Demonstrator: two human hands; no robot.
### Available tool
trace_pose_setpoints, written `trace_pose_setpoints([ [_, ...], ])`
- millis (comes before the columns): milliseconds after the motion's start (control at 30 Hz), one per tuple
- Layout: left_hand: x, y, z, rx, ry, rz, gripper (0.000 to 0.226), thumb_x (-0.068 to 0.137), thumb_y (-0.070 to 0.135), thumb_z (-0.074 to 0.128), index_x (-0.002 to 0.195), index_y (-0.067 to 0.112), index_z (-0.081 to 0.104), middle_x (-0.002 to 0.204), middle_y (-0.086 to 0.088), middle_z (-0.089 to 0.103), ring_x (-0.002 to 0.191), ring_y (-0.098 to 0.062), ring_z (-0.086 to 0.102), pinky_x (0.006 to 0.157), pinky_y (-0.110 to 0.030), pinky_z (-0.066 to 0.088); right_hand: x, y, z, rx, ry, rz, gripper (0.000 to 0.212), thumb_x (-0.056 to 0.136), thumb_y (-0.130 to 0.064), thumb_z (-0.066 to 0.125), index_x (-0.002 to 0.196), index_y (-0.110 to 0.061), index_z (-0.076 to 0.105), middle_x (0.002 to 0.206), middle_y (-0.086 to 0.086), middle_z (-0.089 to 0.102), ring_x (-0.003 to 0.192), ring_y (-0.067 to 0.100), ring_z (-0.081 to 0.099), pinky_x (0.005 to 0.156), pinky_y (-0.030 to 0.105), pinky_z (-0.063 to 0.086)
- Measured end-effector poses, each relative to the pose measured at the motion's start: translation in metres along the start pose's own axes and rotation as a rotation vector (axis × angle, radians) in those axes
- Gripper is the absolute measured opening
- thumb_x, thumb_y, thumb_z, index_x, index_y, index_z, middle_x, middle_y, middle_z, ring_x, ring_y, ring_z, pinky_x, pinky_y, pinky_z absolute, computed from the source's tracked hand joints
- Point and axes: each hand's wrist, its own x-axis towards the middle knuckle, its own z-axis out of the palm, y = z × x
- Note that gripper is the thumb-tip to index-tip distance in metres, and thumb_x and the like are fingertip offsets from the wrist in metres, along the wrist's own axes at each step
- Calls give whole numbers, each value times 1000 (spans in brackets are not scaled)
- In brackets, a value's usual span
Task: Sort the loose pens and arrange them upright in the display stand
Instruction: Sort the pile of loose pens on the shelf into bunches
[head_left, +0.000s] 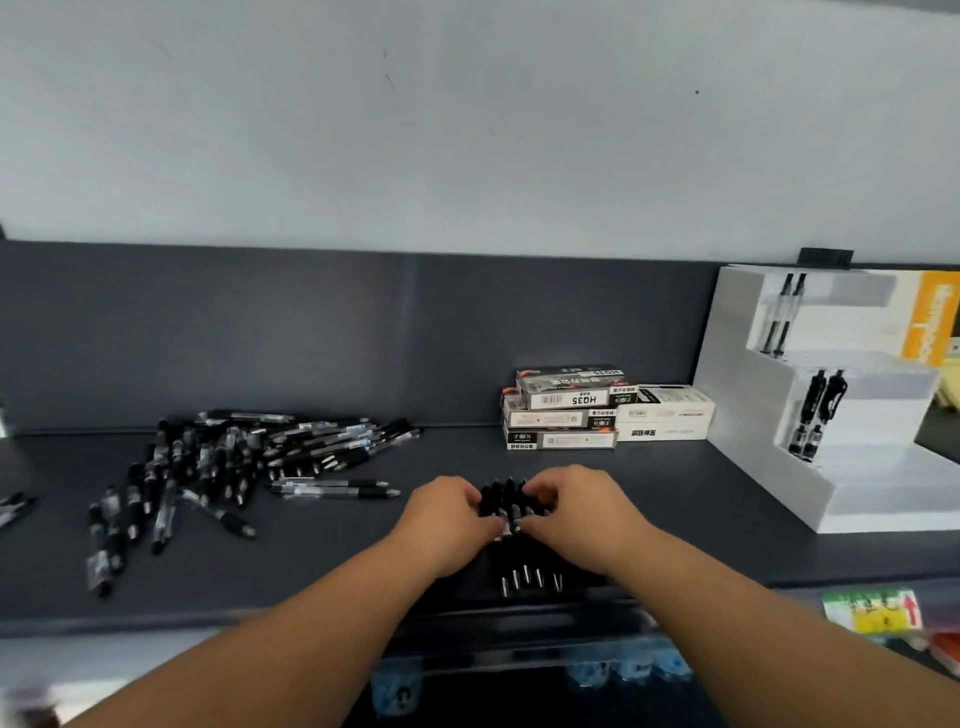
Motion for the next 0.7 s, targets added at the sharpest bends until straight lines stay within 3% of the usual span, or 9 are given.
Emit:
trace_pose_setpoints([
  [133, -2, -13, -26, 118, 115, 47, 47, 85, 39, 67, 125, 18, 58, 121, 1, 62, 112, -15, 57, 95, -24, 44, 10, -24, 7, 5, 2, -88, 44, 82, -40, 68, 124, -30, 62, 118, -8, 65, 109, 13, 59, 93, 32, 50],
  [400, 8, -78, -99, 231, 243, -8, 39, 83, 36, 68, 119, 20, 63, 116, 2, 67, 107, -15, 61, 94, -25, 46, 45, -81, 35, -11, -65, -173, 47, 84, -45, 65, 129, -31, 58, 131, -7, 57, 121, 13, 52, 102, 32, 44],
  [567, 23, -114, -135, 318, 222, 4, 35, 85, 33, 66, 120, 25, 63, 119, 3, 65, 106, -14, 61, 91, -26, 47, 69, -107, 59, 7, -128, -148, 46, 85, -41, 67, 129, -31, 57, 132, -6, 56, 121, 14, 52, 102, 32, 44],
  [700, 39, -130, -146, 420, 109, 69, 32, 86, 32, 66, 118, 28, 64, 120, 5, 63, 107, -14, 60, 94, -29, 48, 85, -121, 74, -8, -146, -145, 46, 88, -37, 65, 132, -29, 55, 133, -5, 56, 122, 15, 52, 102, 30, 43],
])
